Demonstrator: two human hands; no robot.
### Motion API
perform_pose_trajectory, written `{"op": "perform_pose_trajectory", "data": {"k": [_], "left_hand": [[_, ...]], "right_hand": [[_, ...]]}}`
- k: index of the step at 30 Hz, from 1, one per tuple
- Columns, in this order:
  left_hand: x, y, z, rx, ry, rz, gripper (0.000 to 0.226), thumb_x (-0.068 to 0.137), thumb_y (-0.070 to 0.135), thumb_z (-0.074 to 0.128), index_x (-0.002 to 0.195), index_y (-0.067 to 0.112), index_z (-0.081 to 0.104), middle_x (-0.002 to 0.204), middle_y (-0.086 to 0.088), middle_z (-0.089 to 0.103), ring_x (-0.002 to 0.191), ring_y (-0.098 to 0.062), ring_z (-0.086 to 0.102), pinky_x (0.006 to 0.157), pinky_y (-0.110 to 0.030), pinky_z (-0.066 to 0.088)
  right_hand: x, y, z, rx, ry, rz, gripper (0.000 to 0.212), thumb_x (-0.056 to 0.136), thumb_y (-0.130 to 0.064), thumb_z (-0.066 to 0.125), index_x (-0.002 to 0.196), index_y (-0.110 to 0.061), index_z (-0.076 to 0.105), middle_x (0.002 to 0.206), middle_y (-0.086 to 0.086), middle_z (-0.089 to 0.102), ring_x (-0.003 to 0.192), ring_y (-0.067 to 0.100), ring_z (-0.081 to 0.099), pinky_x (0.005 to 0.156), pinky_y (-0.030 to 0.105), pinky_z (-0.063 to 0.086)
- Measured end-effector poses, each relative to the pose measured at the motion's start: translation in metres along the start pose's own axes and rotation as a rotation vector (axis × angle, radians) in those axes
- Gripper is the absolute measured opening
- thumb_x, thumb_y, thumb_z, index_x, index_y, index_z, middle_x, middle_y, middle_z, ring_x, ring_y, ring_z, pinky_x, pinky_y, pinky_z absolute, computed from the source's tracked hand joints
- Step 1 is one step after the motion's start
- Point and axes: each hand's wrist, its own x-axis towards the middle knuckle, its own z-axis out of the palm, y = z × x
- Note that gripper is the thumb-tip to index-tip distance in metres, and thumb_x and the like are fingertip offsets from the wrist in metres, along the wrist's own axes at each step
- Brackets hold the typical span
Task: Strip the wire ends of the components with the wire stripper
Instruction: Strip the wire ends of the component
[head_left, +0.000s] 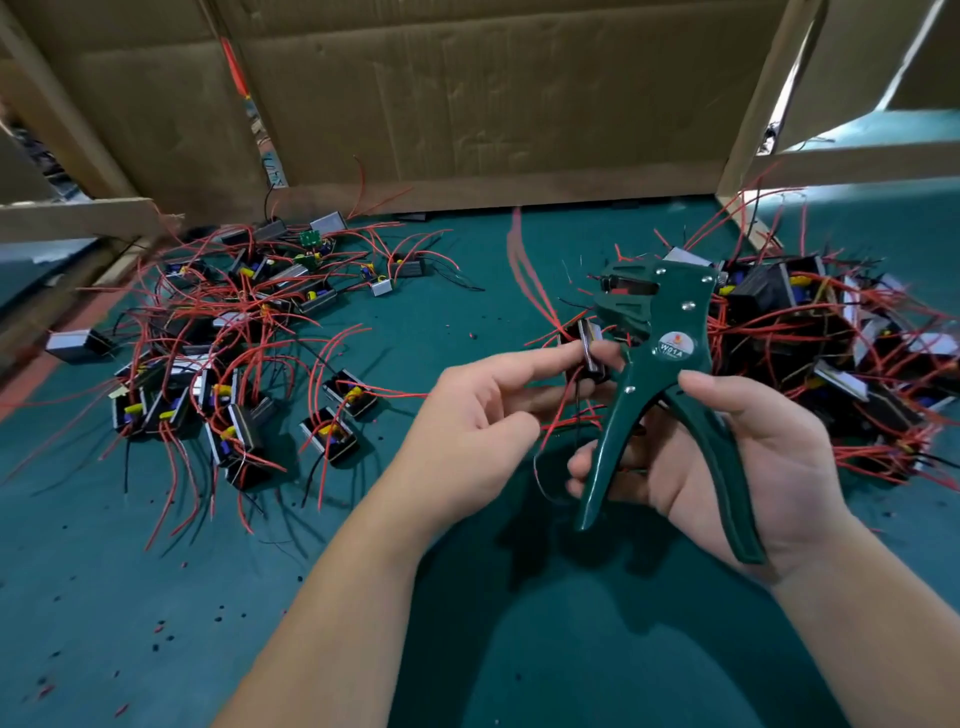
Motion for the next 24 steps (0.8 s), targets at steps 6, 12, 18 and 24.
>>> {"op": "perform_pose_trajectory", "data": {"k": [6, 12, 18, 24], "left_hand": [[0.002, 0.0, -0.001, -0.167, 0.065, 0.025, 0.035, 0.076, -0.01, 0.068, 0.108, 0.003, 0.064, 0.105, -0.007, 0.072, 0.1, -0.018, 0.069, 0.086, -0.024, 0.052], [0.004, 0.001, -0.002, 0.278, 0.281, 0.223, 0.013, 0.073, 0.018, 0.078, 0.083, 0.024, 0.073, 0.096, 0.007, 0.073, 0.098, -0.013, 0.065, 0.088, -0.026, 0.046], [0.001, 0.003, 0.002, 0.204, 0.21, 0.239, 0.018, 0.079, 0.012, 0.071, 0.097, 0.014, 0.073, 0.093, 0.002, 0.072, 0.095, -0.016, 0.064, 0.075, -0.025, 0.054], [0.0, 0.012, 0.001, -0.114, 0.204, 0.162, 0.023, 0.078, -0.002, 0.068, 0.091, 0.016, 0.07, 0.079, 0.001, 0.075, 0.078, -0.006, 0.07, 0.061, -0.015, 0.053]], "right_hand": [[-0.001, -0.004, -0.001, 0.074, -0.05, 0.025, 0.086, 0.057, -0.033, 0.076, 0.134, -0.006, 0.052, 0.108, 0.022, 0.06, 0.071, 0.04, 0.064, 0.071, 0.053, 0.055], [0.001, 0.002, 0.0, 0.087, -0.102, 0.106, 0.075, 0.058, -0.033, 0.077, 0.127, -0.006, 0.06, 0.105, 0.019, 0.066, 0.073, 0.041, 0.065, 0.073, 0.054, 0.055], [0.002, 0.005, 0.0, 0.135, -0.154, 0.169, 0.054, 0.061, -0.033, 0.075, 0.107, -0.005, 0.069, 0.109, 0.021, 0.064, 0.072, 0.041, 0.064, 0.072, 0.055, 0.054], [0.002, 0.007, 0.001, 0.141, -0.236, 0.203, 0.053, 0.07, -0.035, 0.066, 0.116, -0.008, 0.066, 0.117, 0.026, 0.061, 0.075, 0.04, 0.065, 0.076, 0.054, 0.054]]}}
